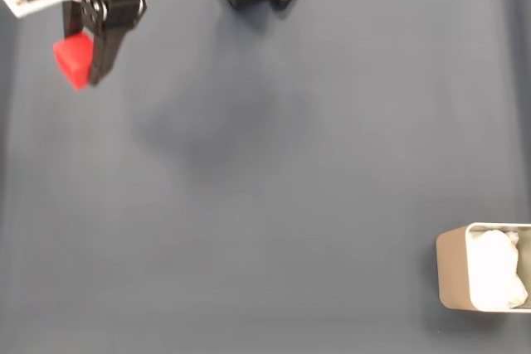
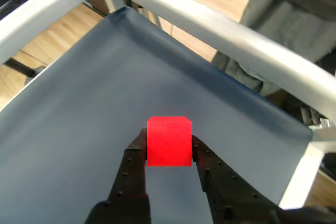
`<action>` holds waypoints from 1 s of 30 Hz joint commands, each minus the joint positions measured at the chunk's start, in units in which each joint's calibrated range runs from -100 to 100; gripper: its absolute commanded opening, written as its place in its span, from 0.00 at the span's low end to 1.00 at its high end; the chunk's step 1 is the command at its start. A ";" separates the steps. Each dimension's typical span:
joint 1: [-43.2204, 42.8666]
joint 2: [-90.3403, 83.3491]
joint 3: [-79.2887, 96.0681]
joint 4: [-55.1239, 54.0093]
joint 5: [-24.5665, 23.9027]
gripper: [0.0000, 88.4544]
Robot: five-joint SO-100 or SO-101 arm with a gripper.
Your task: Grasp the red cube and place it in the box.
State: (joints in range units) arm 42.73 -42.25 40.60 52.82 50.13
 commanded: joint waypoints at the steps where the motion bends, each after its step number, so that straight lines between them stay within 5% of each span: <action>1: -6.08 3.08 -8.30 0.13 0.68 0.11; 30: -47.49 23.53 -35.58 -3.15 2.54 0.12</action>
State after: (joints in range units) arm -1.63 -19.67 9.86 50.99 52.67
